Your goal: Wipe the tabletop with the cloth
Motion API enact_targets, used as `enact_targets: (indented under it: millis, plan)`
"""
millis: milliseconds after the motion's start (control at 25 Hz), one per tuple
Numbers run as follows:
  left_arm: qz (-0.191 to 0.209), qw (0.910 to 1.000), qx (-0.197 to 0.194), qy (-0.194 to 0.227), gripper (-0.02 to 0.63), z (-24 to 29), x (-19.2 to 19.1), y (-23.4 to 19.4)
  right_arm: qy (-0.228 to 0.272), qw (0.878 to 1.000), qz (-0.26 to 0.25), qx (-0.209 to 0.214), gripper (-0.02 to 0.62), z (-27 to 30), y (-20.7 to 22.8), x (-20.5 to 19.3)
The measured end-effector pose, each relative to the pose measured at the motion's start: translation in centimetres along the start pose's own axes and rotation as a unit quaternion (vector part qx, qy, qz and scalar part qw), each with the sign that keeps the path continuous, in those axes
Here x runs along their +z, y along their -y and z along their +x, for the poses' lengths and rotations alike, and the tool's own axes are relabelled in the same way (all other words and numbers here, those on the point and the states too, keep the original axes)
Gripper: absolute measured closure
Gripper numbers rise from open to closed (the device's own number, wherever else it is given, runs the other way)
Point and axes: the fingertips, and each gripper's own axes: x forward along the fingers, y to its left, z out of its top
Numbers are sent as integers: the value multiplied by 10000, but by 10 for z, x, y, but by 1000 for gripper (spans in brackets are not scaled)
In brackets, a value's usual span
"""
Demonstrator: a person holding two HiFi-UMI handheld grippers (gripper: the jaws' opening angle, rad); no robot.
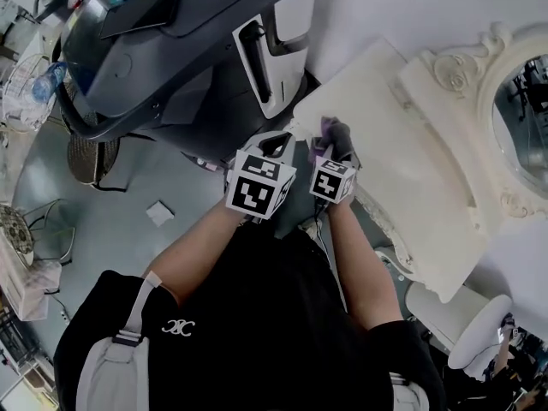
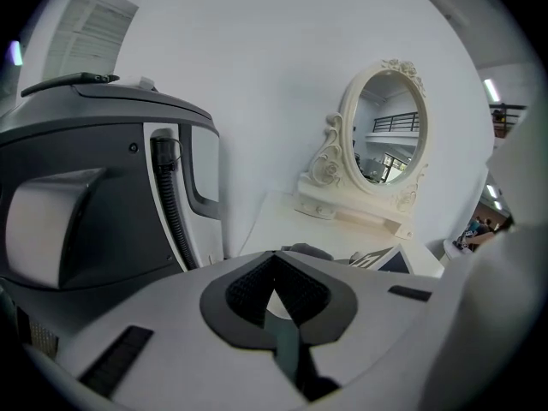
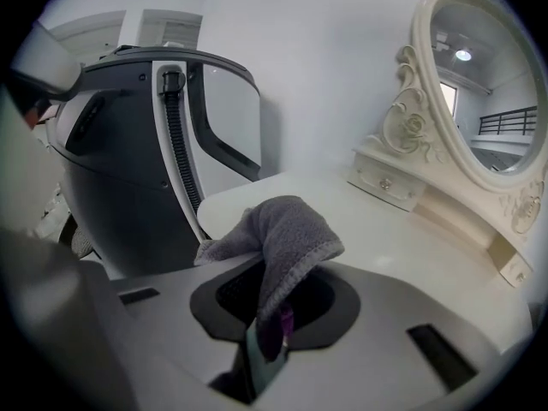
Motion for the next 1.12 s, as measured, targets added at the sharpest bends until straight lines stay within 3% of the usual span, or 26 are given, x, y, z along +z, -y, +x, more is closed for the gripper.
enact_targets:
  millis: [360,520,640,880,1120]
  plan:
    - [-63,9998,179,91,607,-13,8,-40,-118,9960,-674,571,540,28,-55,37]
    - [-86,9996,248,66,607,-16,9,-51,-142,9972,-188,707,539,44,-55,51]
    - [-120,9995,277,34,607,-14,9,-56,-107,9975,-258,650,538,53,-52,60]
    - [-58,9995,302,-76,606,1,18,-63,-194,9993,9,318,538,79,-25,83]
    - [-32,9996,266,-22,607,30,50,-71,-314,9973,667,-34,538,110,15,106]
